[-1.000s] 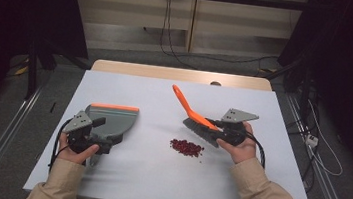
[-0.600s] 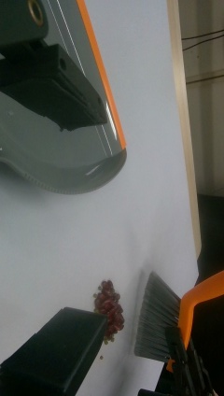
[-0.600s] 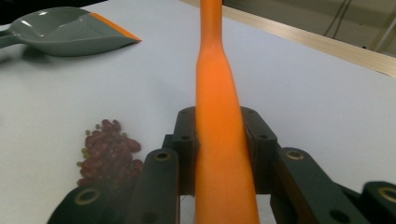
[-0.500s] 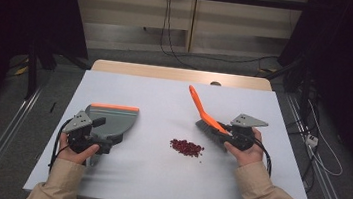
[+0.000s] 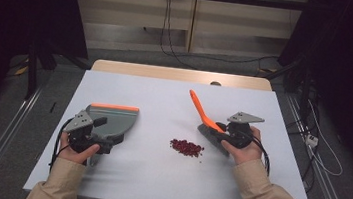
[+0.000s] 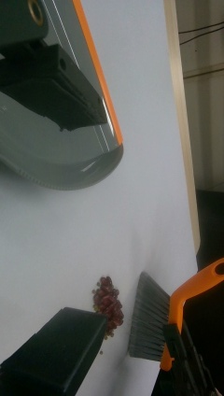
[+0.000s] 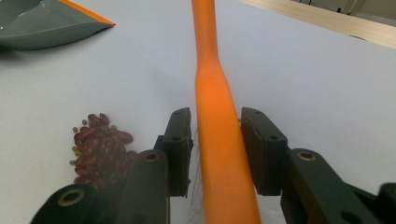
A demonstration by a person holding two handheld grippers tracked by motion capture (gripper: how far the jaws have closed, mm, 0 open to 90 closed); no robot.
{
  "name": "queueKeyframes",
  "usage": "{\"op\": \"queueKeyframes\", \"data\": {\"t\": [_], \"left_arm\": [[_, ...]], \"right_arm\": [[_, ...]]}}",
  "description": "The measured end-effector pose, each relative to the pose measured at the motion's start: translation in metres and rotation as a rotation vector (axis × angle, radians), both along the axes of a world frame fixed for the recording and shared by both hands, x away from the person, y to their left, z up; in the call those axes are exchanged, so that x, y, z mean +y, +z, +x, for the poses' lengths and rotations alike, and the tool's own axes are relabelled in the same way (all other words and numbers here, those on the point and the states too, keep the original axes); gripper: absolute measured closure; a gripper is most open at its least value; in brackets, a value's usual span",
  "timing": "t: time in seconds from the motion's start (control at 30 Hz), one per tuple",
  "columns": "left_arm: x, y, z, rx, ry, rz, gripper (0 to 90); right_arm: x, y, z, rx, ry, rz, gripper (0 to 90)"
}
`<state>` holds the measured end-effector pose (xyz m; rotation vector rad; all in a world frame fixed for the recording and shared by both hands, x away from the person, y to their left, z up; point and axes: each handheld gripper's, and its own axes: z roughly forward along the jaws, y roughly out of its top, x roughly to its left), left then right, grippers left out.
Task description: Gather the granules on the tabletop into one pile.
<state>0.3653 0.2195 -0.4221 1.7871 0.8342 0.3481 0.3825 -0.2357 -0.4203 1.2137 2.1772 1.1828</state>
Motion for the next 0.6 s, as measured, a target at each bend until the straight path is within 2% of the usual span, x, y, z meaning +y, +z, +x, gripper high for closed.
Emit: {"op": "queueKeyframes", "data": {"t": [0.07,0.17,0.33,0.4,0.5,0.57,0.6], "left_arm": [[-0.001,0.0,0.0,0.002,-0.005,-0.004,5.2],[-0.002,0.0,0.0,0.004,-0.012,-0.006,5.2],[-0.001,0.001,0.0,0.004,-0.02,-0.018,5.2],[-0.001,0.001,0.0,-0.001,-0.023,-0.018,5.2],[-0.002,0.003,-0.001,-0.007,-0.025,-0.021,5.2],[-0.003,0.004,-0.002,-0.008,-0.027,-0.02,5.2],[-0.003,0.004,-0.002,-0.008,-0.027,-0.019,5.2]], "right_arm": [[0.003,0.003,0.002,0.011,-0.023,-0.008,67.3],[0.008,0.004,0.004,0.036,-0.046,-0.05,70.9],[0.013,0.008,-0.003,0.104,-0.124,-0.046,71.3],[0.016,0.009,-0.007,0.102,-0.158,-0.055,71.5],[0.02,0.007,-0.012,0.093,-0.195,-0.033,71.5],[0.024,0.005,-0.015,0.086,-0.217,0.003,71.6],[0.026,0.004,-0.017,0.076,-0.218,-0.005,71.6]]}}
